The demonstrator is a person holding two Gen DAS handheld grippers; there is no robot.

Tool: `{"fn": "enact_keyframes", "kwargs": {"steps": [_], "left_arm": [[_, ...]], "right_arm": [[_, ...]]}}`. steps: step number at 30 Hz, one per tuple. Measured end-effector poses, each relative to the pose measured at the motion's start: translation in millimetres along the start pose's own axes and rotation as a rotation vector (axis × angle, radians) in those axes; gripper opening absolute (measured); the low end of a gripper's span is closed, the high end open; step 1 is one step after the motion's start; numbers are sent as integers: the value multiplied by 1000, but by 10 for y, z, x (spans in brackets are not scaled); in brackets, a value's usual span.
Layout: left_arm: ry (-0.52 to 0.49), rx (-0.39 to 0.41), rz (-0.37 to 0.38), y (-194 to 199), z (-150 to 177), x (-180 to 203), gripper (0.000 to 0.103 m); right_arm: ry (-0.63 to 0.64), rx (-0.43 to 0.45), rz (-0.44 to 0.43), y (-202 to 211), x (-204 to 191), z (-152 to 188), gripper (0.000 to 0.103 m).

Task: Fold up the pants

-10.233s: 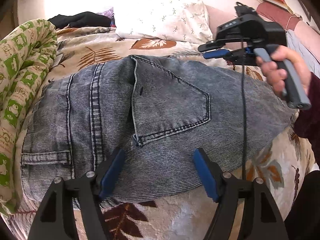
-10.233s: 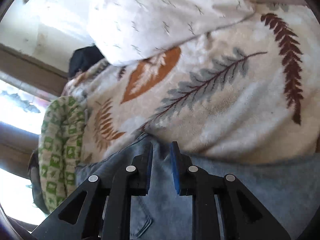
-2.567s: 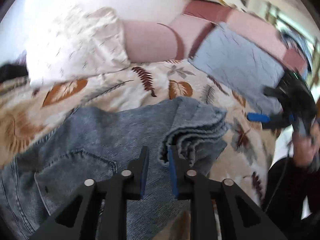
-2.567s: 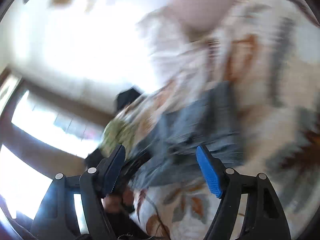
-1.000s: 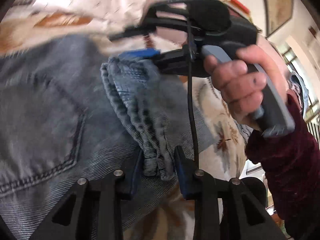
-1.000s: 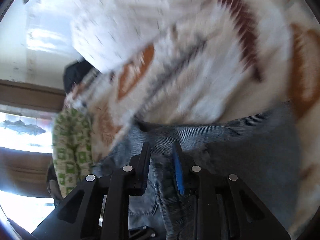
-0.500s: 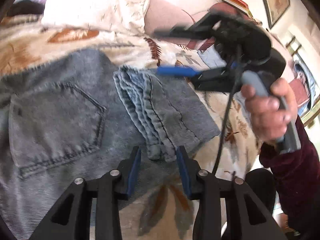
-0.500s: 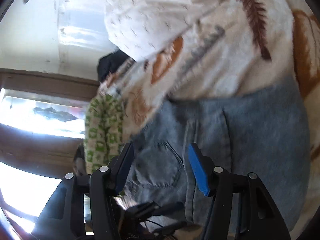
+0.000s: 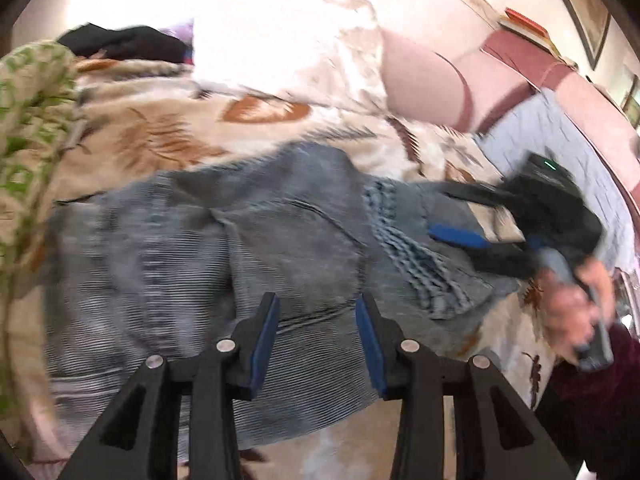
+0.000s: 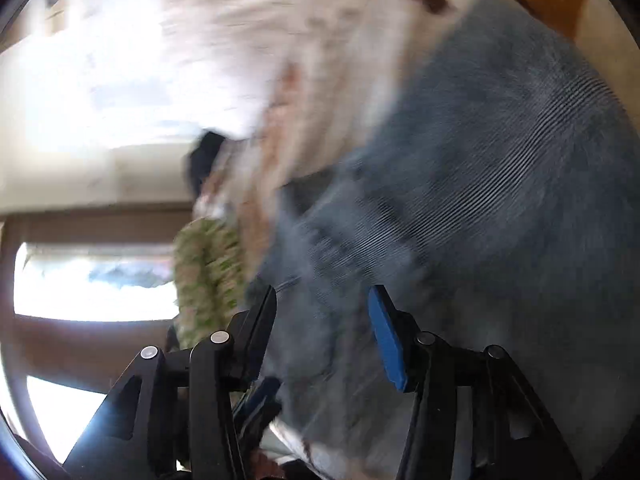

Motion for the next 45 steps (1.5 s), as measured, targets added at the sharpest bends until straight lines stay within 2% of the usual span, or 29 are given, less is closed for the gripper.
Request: {"fn": "enact_keyframes", "kwargs": {"steps": [2, 4, 5, 6, 7, 9, 11, 12, 13, 15, 17, 20, 23, 27, 28, 30, 33, 34, 38, 42, 45], "left_arm": [[-1, 7, -47, 86, 41, -61, 51], [3, -1, -90, 112, 85, -113, 51], [8, -10, -100, 99, 109, -126, 51], [21, -18, -106, 104, 152, -141, 51], [33, -23, -107, 111, 193, -152, 51], [50, -28, -112, 158, 337, -184, 51], [47, -16, -135, 241, 475, -185, 51], [39, 4, -142, 294, 526, -154, 51], [39, 26, -153, 363, 572, -138, 52], [56, 76, -176, 514, 664, -125, 58], [101, 107, -192, 628, 760, -181, 62], [220, 150, -246, 773, 928, -376, 65], [314, 190, -274, 900, 1020, -590, 68], [407, 263, -345, 1001, 1030, -822, 75], [432, 273, -349, 1009, 1033, -872, 79], [468, 276, -356, 995, 1025, -946, 84], [485, 267, -361, 922, 983, -1010, 84], [488, 260, -362, 892, 978, -1008, 86], [514, 236, -351, 763, 967, -1047, 92], [576, 190, -324, 659, 994, -1163, 92], [583, 198, -313, 714, 1025, -1162, 93]], "right_arm": [[10, -14, -52, 4, -26, 238, 48], [17, -23, -15, -100, 34, 391, 53], [29, -29, 13, -181, 98, 448, 49], [68, 0, 51, -232, 150, 492, 37], [115, 33, 81, -244, 157, 514, 34], [124, 38, 93, -251, 132, 531, 34], [106, 13, 130, -285, 62, 529, 36], [100, 0, 133, -304, 20, 535, 42], [91, -10, 127, -283, -11, 523, 51], [86, 1, 77, -186, -99, 560, 52], [124, 3, 49, -184, -286, 581, 52], [231, -16, 83, -301, -636, 616, 57], [320, -83, 87, -598, -1003, 615, 58], [479, -171, 165, -1176, -1496, 637, 58], [510, -197, 183, -1322, -1591, 640, 58], [586, -245, 221, -1647, -1795, 680, 58], [728, -302, 301, -2048, -2024, 775, 63], [770, -320, 329, -2157, -2067, 808, 68], [913, -374, 428, -2629, -2225, 926, 68], [987, -418, 486, -2983, -2279, 980, 69], [1017, -479, 523, -3233, -2227, 1020, 69]]}}
Point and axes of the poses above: each gripper's, at about its wrist camera, not at the fingertips, and y roughly against the way its jaws point, x to its right, z to its underside, the point moved 1 cm from there along -y, roughly the way its jaws point, and after that the axes turned 3 degrees about z, right-handed, at the moved point
